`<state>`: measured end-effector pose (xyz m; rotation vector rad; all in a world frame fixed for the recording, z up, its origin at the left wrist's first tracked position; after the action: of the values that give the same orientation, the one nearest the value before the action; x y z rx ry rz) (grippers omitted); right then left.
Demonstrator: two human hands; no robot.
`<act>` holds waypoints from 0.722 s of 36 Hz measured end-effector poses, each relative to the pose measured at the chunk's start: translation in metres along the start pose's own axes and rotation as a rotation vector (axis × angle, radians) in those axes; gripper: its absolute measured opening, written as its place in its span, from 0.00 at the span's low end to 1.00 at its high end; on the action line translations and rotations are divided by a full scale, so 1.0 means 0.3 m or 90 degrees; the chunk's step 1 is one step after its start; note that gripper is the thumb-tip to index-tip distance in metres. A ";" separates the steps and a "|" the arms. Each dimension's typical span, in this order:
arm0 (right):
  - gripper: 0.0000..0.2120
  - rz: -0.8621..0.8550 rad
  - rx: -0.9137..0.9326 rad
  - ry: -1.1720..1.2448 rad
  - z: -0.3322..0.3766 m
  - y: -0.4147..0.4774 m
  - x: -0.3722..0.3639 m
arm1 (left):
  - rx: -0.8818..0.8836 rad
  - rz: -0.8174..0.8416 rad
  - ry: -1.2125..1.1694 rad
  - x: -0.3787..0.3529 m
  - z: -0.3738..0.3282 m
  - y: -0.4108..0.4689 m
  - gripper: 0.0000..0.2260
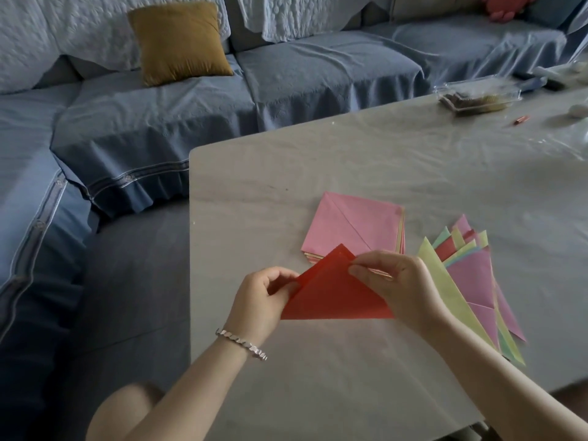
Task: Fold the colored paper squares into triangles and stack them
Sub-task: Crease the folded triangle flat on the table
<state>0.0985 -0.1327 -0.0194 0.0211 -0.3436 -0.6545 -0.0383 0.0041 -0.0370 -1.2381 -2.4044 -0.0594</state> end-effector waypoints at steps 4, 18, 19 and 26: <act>0.12 -0.035 -0.029 0.035 0.002 -0.016 0.001 | -0.035 -0.033 0.045 0.002 -0.045 -0.023 0.07; 0.10 -0.116 -0.057 0.120 0.064 -0.055 0.012 | -0.204 -0.150 0.062 -0.048 -0.176 -0.080 0.10; 0.10 -0.124 -0.056 0.126 0.066 -0.058 0.015 | -0.213 -0.156 0.062 -0.048 -0.181 -0.083 0.09; 0.09 -0.143 -0.074 0.160 0.083 -0.081 0.025 | -0.240 -0.172 0.088 -0.041 -0.210 -0.101 0.11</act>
<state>0.0818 -0.1542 0.0034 0.0316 -0.0602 -0.8838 -0.0333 -0.0380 0.0198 -1.0065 -2.4921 -0.6823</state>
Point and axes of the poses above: each hand's wrist, its own y-axis towards the middle knuckle, its own x-axis out of the back of the hand, z = x × y, the point moved 7 cm from there along y, towards the middle knuckle, and after that the axes turned 7 degrees about z, right-handed, at the moved point
